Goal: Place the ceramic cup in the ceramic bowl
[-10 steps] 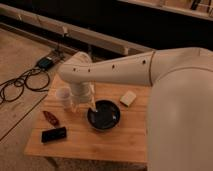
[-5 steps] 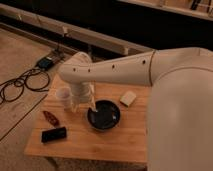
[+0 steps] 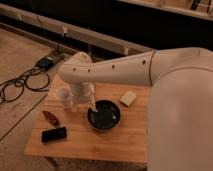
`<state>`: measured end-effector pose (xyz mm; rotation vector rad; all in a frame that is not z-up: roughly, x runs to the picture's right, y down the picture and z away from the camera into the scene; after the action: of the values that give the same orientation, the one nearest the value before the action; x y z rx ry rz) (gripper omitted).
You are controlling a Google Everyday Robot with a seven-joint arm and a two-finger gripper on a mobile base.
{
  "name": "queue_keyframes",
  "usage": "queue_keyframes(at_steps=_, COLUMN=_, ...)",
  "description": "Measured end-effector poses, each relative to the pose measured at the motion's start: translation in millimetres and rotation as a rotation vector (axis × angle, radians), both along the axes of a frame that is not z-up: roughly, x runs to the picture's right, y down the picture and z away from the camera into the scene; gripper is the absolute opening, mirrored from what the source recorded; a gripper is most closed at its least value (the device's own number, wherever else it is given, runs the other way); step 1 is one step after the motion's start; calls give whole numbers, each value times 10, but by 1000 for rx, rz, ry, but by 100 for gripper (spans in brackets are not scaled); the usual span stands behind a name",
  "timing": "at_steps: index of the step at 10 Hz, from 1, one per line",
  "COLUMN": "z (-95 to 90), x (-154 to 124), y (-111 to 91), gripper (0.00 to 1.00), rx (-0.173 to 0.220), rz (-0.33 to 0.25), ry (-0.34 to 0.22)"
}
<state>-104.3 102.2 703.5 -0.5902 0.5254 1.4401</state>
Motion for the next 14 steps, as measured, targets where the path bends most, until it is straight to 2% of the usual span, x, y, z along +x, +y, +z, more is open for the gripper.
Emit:
queue_keyframes(at_steps=6, z=28, x=-13, y=-27, gripper=65, rx=2, rz=5, ry=1)
queue_keyframes(at_steps=8, z=177, x=-61, y=-166, gripper=65, rx=20, rz=26, ry=1)
queue_keyframes(at_steps=11, z=476, x=-181, y=-481, gripper=65, rx=63, rz=61, ry=-3)
queue_keyframes(at_steps=13, z=665, x=-296, y=-625, gripper=65, rx=76, rz=59, ry=-7)
queue_keyframes(at_steps=14, z=762, x=-412, y=-684, gripper=65, rx=79, rz=40, ry=-18)
